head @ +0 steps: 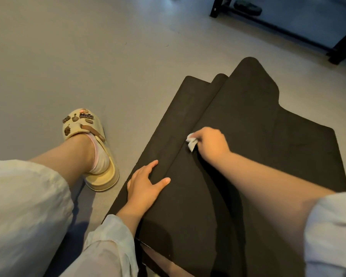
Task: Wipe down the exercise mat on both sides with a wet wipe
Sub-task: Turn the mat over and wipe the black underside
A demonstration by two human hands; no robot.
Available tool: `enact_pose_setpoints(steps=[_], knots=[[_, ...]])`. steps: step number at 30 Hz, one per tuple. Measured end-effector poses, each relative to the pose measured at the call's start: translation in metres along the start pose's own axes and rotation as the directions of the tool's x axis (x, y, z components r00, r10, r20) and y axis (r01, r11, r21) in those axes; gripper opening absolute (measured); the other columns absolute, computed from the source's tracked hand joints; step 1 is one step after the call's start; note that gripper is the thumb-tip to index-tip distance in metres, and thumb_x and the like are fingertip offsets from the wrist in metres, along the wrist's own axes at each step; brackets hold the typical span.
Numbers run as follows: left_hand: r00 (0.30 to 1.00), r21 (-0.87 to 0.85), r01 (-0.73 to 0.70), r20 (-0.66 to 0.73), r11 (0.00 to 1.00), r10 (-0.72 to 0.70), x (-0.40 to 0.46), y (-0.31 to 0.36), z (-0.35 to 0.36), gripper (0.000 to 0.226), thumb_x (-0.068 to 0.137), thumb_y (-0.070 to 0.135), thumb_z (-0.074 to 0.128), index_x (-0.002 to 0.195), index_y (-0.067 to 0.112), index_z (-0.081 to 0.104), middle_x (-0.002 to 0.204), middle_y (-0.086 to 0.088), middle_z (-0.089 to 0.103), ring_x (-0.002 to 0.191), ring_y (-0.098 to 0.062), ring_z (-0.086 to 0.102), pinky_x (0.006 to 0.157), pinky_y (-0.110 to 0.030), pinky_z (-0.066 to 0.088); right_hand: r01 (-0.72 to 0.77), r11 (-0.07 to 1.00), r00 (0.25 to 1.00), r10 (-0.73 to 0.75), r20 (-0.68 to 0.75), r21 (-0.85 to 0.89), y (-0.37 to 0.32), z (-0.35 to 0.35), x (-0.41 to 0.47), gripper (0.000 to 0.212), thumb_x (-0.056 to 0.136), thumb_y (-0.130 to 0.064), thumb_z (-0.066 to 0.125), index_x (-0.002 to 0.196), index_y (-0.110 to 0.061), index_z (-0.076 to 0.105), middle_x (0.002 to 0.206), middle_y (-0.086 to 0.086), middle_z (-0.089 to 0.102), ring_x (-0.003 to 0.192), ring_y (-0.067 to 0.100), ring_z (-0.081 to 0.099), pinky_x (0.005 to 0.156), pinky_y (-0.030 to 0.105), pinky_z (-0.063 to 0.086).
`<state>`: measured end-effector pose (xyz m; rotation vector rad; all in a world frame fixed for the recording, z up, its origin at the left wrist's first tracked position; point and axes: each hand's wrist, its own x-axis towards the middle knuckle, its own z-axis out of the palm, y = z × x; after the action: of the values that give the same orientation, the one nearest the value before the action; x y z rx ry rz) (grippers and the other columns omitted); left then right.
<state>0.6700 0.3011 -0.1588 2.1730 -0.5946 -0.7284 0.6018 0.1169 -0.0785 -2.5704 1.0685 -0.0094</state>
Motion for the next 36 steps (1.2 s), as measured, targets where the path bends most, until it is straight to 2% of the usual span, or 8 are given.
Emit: enact_pose_setpoints(steps=[5, 10, 15, 19, 22, 24, 28, 36], knots=[[0.999, -0.048, 0.039, 0.036, 0.998, -0.037, -0.001, 0.004, -0.003, 0.054, 0.085, 0.033, 0.066, 0.134, 0.039, 0.044, 0.142, 0.003, 0.042, 0.132, -0.014, 0.035, 0.111, -0.039, 0.028, 0.344, 0.939, 0.912, -0.341, 0.229, 0.026, -0.014, 0.02, -0.051, 0.032, 0.087, -0.005, 0.053, 0.104, -0.024, 0.072, 0.107, 0.0, 0.066, 0.099, 0.021, 0.06, 0.081, 0.028, 0.045], [0.98, -0.434, -0.197, -0.053, 0.879, 0.194, -0.006, 0.04, -0.019, 0.032, 0.09, 0.01, 0.058, 0.103, 0.04, 0.059, 0.116, 0.019, 0.057, 0.116, 0.0, 0.049, 0.097, -0.018, 0.035, 0.269, 0.915, 0.957, -0.288, 0.02, 0.3, -0.007, 0.006, -0.078, 0.022, 0.081, 0.0, 0.056, 0.079, -0.022, 0.054, 0.073, -0.01, 0.057, 0.068, 0.008, 0.053, 0.063, 0.02, 0.041], [0.813, -0.087, -0.561, 0.125, 0.823, 0.568, -0.02, 0.077, -0.009, 0.034, 0.077, 0.023, 0.074, 0.109, 0.035, 0.068, 0.104, 0.028, 0.063, 0.103, 0.017, 0.049, 0.087, 0.001, 0.03, 0.168, 0.892, 0.979, -0.201, 0.034, 0.42, 0.006, -0.006, -0.084, 0.028, 0.077, 0.003, 0.062, 0.075, -0.025, 0.059, 0.083, -0.008, 0.062, 0.08, 0.008, 0.059, 0.071, 0.011, 0.044], [0.744, 0.374, -0.659, 0.198, 0.653, 0.638, -0.025, 0.059, 0.0, 0.034, 0.092, 0.032, 0.056, 0.125, 0.025, 0.06, 0.138, 0.009, 0.047, 0.129, -0.008, 0.033, 0.101, -0.009, 0.013, 0.179, 0.976, 0.976, -0.161, -0.145, 0.121, 0.049, -0.012, -0.09, 0.021, 0.089, -0.019, 0.061, 0.109, -0.022, 0.067, 0.121, -0.004, 0.061, 0.116, 0.012, 0.051, 0.099, 0.018, 0.033], [0.723, 0.412, -0.656, 0.102, 0.633, 0.683, -0.032, 0.056, 0.0, 0.029, 0.092, 0.025, 0.057, 0.119, 0.019, 0.064, 0.13, -0.002, 0.052, 0.12, -0.017, 0.043, 0.097, -0.022, 0.033, 0.062, 0.976, 0.998, -0.061, 0.009, -0.209, 0.078, 0.0, -0.101, 0.053, 0.095, -0.054, 0.026, 0.146, -0.039, 0.026, 0.157, -0.002, 0.017, 0.145, 0.019, 0.01, 0.116, 0.043, 0.01], [0.739, 0.29, -0.635, -0.041, 0.716, 0.672, -0.024, 0.063, -0.004, 0.025, 0.085, 0.015, 0.066, 0.11, 0.009, 0.067, 0.113, -0.006, 0.054, 0.104, -0.015, 0.052, 0.089, -0.022, 0.042, 0.067, 0.959, 0.991, -0.032, 0.129, -0.277, 0.088, 0.017, -0.105, 0.061, 0.086, -0.063, -0.002, 0.143, -0.044, -0.013, 0.159, -0.005, -0.01, 0.144, 0.017, -0.015, 0.115, 0.049, -0.003], [0.703, 0.247, -0.663, -0.122, 0.707, 0.701, 0.014, 0.099, -0.017, 0.028, 0.086, 0.001, 0.062, 0.115, 0.002, 0.064, 0.112, -0.007, 0.056, 0.1, -0.013, 0.051, 0.088, 0.0, 0.028, 0.079, 0.948, 0.987, -0.03, 0.16, -0.309, 0.091, 0.045, -0.1, 0.053, 0.092, -0.057, -0.002, 0.133, -0.041, -0.03, 0.156, -0.003, -0.023, 0.132, 0.014, -0.034, 0.11, 0.052, -0.014], [0.584, 0.401, -0.799, 0.344, 0.447, 0.735, 0.104, 0.168, 0.019, 0.048, 0.093, 0.0, 0.046, 0.14, 0.011, 0.041, 0.149, -0.009, 0.036, 0.137, -0.024, 0.032, 0.111, -0.028, 0.021, 0.092, 0.939, 0.971, -0.011, 0.239, -0.332, 0.091, 0.061, -0.096, 0.053, 0.084, -0.057, -0.014, 0.123, -0.042, -0.046, 0.14, -0.003, -0.044, 0.124, 0.019, -0.046, 0.103, 0.049, -0.024]])
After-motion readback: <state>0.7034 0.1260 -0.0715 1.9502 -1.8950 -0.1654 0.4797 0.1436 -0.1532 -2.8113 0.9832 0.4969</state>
